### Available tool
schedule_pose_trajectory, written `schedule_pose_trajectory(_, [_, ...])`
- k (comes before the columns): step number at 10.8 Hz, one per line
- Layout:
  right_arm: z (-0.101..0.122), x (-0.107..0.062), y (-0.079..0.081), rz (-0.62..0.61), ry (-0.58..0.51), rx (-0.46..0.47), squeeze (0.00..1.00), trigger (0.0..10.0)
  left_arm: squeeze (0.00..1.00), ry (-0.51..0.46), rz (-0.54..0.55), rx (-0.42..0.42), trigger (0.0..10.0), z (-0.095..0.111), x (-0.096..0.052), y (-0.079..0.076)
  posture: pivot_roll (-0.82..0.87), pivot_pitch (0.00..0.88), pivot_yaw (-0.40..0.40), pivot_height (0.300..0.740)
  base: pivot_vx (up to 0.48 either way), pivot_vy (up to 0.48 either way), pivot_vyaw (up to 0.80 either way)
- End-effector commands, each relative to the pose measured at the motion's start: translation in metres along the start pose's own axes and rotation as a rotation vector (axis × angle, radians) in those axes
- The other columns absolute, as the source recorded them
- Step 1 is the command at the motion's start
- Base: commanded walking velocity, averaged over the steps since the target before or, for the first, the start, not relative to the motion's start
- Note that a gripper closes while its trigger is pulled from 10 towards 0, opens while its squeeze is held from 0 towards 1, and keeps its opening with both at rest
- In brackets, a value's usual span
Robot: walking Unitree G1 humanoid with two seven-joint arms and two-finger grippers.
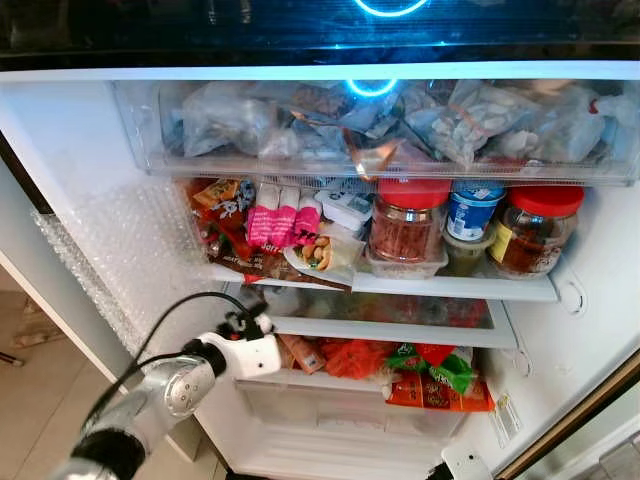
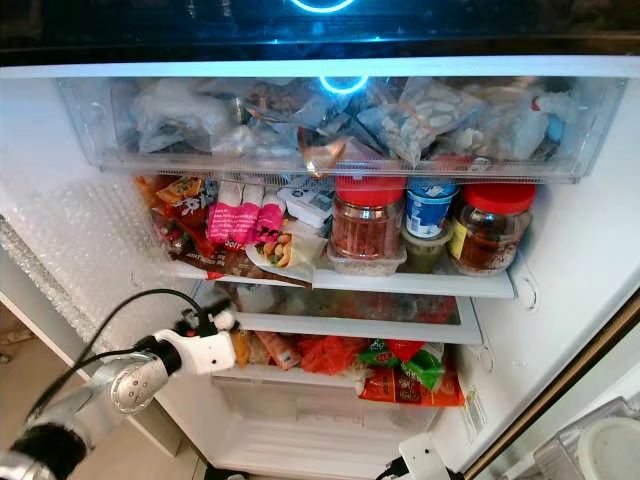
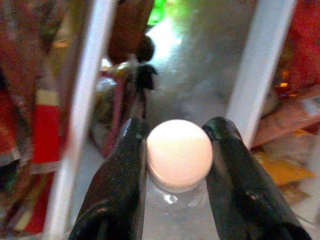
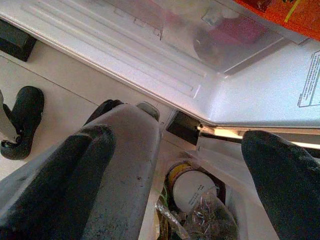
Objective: Restocking fridge
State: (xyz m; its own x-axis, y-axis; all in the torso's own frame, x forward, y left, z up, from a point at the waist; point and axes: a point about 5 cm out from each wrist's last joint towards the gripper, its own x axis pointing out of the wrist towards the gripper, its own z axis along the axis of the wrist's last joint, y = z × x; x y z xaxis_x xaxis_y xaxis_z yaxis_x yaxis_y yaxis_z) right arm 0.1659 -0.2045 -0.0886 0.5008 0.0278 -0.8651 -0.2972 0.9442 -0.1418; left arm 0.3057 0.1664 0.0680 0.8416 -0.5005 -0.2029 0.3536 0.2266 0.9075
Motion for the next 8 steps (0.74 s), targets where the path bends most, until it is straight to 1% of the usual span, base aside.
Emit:
schedule_pose_trajectory(1, [-0.007,-0.001,0.001,0.000,0.020,0.014,0.00,10.0,0.00,0.013,0.025,0.037,10.0,-0.006,0.001,-0.001,-0.05,0.005,0.033,0.663,0.000,0.000,0.00])
schedule_pose_trajectory(2, [-0.008,-0.001,0.000,0.000,0.020,0.014,0.00,10.0,0.00,0.047,0.074,0.035,10.0,-0.012,0.002,-0.002,-0.05,0.019,0.031,0.663,0.000,0.000,0.00])
schedule_pose_trajectory(3, [-0.009,-0.002,0.000,0.000,0.020,0.015,0.00,10.0,0.00,0.050,0.099,0.005,10.0,-0.013,0.002,-0.001,-0.05,0.023,0.030,0.663,0.000,0.000,0.00])
schedule_pose_trajectory(4, [-0.010,-0.002,-0.001,0.000,0.022,0.014,0.00,10.0,0.00,0.037,0.141,-0.099,10.0,-0.011,0.005,0.000,-0.07,0.041,0.029,0.663,0.000,0.000,0.00])
schedule_pose_trajectory(5, [-0.010,-0.002,-0.002,-0.004,0.018,0.017,0.00,10.0,0.00,0.037,0.139,-0.189,10.0,-0.009,0.008,0.000,-0.08,0.063,0.029,0.663,0.000,0.000,0.00])
schedule_pose_trajectory(6, [-0.010,-0.002,-0.002,-0.009,0.011,0.020,0.00,10.0,0.00,0.041,0.122,-0.282,10.0,-0.008,0.011,-0.004,-0.08,0.075,0.032,0.663,0.000,0.000,0.00])
schedule_pose_trajectory(8, [-0.011,-0.003,-0.002,-0.014,0.009,0.031,0.00,10.0,0.00,0.058,0.042,-0.262,10.0,-0.007,0.013,-0.017,-0.10,0.088,0.036,0.663,0.000,0.000,0.00])
